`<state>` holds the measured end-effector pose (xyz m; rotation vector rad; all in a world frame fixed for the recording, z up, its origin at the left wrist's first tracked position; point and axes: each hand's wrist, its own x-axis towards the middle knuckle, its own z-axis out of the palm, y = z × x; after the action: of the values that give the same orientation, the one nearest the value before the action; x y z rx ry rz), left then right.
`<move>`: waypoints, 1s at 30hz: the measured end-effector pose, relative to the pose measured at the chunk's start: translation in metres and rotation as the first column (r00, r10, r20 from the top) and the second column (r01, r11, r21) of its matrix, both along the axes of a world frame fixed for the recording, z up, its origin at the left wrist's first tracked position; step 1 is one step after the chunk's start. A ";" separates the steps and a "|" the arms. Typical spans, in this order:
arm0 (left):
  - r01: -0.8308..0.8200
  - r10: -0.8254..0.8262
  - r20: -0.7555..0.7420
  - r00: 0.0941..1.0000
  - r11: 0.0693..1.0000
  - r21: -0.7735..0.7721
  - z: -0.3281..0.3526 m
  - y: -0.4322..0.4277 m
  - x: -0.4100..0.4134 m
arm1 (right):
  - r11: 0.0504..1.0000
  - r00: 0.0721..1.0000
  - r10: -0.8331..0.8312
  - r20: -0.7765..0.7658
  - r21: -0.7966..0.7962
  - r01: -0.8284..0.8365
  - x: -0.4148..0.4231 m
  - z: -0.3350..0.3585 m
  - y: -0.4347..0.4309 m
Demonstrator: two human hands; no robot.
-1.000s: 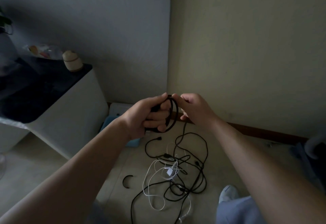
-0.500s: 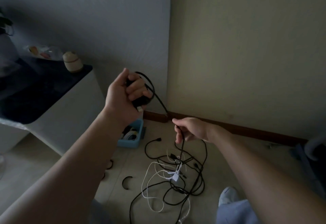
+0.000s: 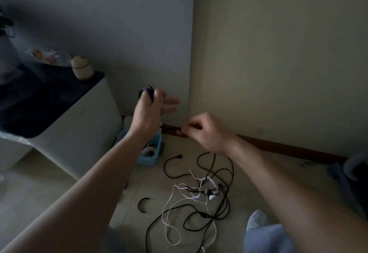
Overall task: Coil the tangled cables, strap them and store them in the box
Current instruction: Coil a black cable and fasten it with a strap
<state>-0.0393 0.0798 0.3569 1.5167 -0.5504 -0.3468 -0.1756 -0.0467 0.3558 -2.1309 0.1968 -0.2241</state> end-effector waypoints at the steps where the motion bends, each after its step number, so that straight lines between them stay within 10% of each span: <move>1: 0.024 -0.024 -0.001 1.000 0.998 0.055 -0.005 -0.002 -0.004 | 1.000 0.999 0.014 0.043 0.021 -0.015 0.000 0.003 0.002; 10: 0.489 -0.449 -0.223 0.865 0.854 0.178 -0.006 -0.004 -0.027 | 0.980 0.950 -0.129 0.284 0.182 0.079 0.004 0.003 -0.013; 17: 0.605 -0.558 -0.269 0.785 0.783 0.145 0.009 0.003 -0.029 | 0.921 0.881 -0.316 0.351 -0.110 0.374 0.004 -0.003 -0.026; 30: 0.530 -0.754 -0.495 0.433 0.657 -0.537 0.035 0.006 -0.026 | 0.988 0.993 -0.105 -0.059 0.107 0.111 -0.003 -0.033 -0.050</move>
<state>-0.0648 0.0862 0.3918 0.6857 -0.5312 -1.3396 -0.1783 -0.0968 0.3224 -2.0205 0.3489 -0.2150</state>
